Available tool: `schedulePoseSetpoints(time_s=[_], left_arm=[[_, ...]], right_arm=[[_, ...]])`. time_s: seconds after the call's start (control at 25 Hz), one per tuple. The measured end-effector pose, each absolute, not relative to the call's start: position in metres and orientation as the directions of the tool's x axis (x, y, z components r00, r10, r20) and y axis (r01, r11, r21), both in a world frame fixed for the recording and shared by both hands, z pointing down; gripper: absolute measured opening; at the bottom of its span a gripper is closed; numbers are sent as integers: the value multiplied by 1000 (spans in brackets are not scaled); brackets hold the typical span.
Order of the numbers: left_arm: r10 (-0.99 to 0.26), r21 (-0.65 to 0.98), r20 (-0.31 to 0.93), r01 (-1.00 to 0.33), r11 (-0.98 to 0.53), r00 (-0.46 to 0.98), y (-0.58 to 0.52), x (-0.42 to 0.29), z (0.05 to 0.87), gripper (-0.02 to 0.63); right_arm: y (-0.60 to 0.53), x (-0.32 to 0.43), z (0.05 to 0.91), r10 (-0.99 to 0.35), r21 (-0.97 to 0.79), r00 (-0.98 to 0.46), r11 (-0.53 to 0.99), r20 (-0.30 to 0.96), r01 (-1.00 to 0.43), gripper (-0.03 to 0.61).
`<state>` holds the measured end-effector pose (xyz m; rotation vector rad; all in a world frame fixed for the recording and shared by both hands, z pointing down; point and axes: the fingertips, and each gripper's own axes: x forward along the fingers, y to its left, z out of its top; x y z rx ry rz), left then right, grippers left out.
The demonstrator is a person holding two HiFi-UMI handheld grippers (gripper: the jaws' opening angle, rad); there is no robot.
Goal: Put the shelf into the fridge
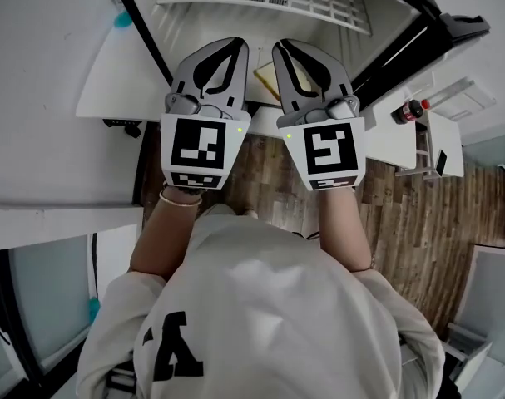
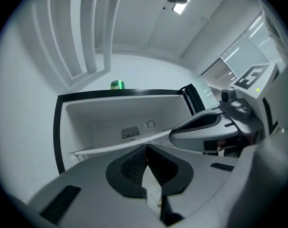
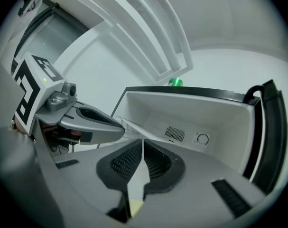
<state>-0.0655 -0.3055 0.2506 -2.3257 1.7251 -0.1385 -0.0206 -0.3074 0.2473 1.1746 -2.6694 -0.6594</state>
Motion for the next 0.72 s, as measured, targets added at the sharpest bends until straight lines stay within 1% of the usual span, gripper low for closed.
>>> schedulePoseSetpoints(time_s=[0.32, 0.72], left_arm=[[-944, -223, -42, -924, -311, 328, -290, -67, 250, 6], [-935, -196, -41, -921, -338, 352, -228, -91, 250, 6]], right_arm=[[-289, -21, 247, -750, 438, -661, 597, 9, -672, 38], [-223, -56, 241, -746, 427, -666, 600, -8, -676, 38]])
